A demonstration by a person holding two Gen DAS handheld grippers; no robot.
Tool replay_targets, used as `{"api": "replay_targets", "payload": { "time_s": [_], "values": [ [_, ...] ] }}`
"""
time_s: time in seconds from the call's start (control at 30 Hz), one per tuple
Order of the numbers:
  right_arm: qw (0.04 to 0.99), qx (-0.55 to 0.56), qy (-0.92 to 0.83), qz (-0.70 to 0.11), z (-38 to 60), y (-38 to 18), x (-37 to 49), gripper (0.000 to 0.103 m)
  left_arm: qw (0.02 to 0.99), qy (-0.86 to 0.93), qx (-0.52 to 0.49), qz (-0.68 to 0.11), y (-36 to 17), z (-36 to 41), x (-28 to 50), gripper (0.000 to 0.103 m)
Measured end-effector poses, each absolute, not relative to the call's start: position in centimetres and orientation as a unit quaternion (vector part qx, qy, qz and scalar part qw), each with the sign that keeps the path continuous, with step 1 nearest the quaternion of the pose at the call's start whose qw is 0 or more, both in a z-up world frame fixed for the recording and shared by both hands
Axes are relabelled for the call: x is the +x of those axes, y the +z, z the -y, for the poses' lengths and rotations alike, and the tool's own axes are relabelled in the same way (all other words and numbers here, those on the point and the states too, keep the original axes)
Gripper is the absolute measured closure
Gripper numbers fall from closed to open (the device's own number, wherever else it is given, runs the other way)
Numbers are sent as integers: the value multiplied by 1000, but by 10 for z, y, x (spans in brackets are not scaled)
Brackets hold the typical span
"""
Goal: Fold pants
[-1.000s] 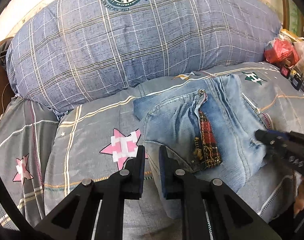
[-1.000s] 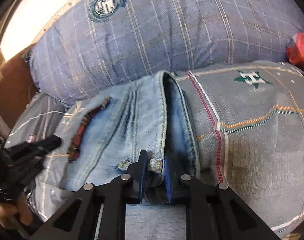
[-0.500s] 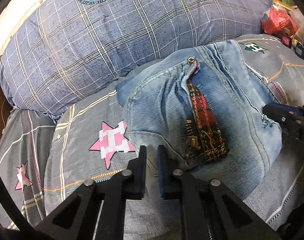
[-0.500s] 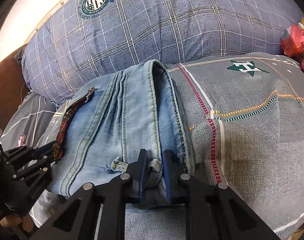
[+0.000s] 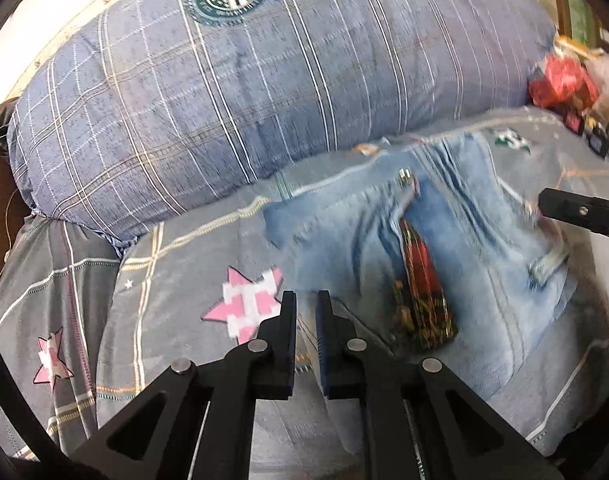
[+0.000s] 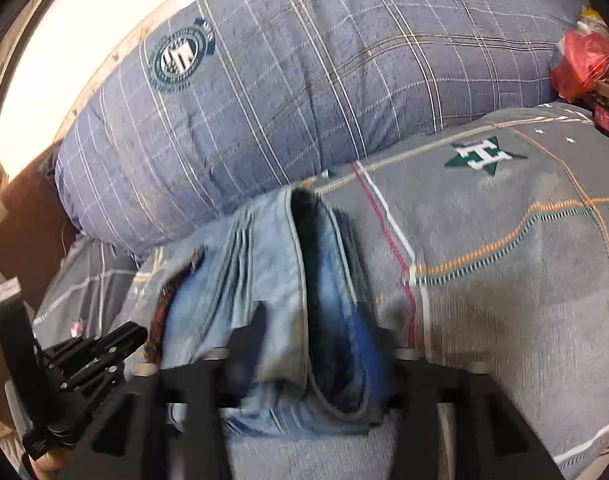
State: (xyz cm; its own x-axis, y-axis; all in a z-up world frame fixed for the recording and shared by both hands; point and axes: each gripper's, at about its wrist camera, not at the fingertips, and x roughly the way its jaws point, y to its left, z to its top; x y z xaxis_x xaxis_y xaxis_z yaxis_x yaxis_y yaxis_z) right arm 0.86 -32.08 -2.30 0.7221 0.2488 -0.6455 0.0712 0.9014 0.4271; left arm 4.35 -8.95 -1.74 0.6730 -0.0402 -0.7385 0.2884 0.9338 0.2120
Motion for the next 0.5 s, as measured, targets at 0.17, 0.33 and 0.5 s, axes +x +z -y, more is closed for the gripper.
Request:
{"api": "replay_targets", "payload": {
  "time_s": [0.17, 0.33, 0.5],
  "values": [
    [899, 227, 68, -368, 325, -19, 38, 41, 902, -97, 137, -398, -11, 89, 61, 94],
    [890, 220, 92, -389, 317, -28, 85, 41, 895, -112, 110, -419, -19, 101, 80, 94],
    [888, 176, 98, -413, 299, -44, 112, 72, 887, -112, 118, -431, -34, 111, 85, 94]
  ]
}}
